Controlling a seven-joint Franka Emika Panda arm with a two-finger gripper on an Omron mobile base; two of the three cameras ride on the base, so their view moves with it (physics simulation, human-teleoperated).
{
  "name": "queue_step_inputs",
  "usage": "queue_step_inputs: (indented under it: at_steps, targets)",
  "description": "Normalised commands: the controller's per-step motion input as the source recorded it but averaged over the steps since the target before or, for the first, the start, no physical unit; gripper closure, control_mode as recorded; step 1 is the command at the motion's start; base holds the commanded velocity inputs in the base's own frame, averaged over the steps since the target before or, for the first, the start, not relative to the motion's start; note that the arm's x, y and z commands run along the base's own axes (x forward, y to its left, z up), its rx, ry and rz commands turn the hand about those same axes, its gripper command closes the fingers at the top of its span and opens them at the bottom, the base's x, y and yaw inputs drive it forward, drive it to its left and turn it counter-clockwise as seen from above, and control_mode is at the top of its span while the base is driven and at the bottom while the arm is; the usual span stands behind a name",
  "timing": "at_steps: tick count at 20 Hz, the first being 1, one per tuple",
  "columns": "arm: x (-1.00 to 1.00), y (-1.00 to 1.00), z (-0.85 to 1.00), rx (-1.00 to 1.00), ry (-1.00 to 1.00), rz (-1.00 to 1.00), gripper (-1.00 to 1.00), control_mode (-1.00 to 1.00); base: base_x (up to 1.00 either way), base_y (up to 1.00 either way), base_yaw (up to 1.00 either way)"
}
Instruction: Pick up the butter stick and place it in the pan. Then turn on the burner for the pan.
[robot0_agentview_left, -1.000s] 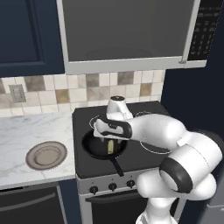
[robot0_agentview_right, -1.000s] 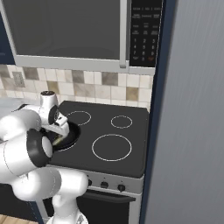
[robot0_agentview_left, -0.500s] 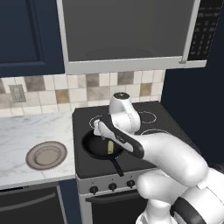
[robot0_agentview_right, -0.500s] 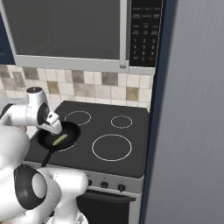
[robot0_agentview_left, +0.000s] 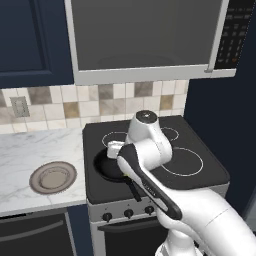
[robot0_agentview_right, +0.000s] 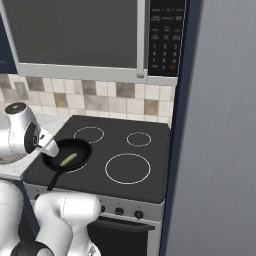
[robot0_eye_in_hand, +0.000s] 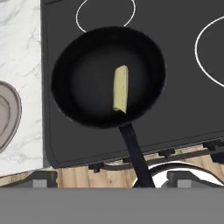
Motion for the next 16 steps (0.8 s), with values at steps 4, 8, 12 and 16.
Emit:
queue_step_inputs:
  at_steps: [4,8,12,16]
  targets:
    - [-0.47,0.23,0.19,0.0,-0.21,0.0,-1.0,-1.0,0.0,0.0,0.0]
    - [-0.4,0.18,0.07,0.0,-0.25,0.0,-1.0,-1.0,0.0,0.0,0.0]
    - [-0.38,0.2,-0.01,0.0,-0.32,0.03,-1.0,-1.0,0.0,0.0,0.0]
    - [-0.29,0.08,-0.25,-0.01,-0.31,0.06,-1.0,-1.0,0.0,0.0,0.0]
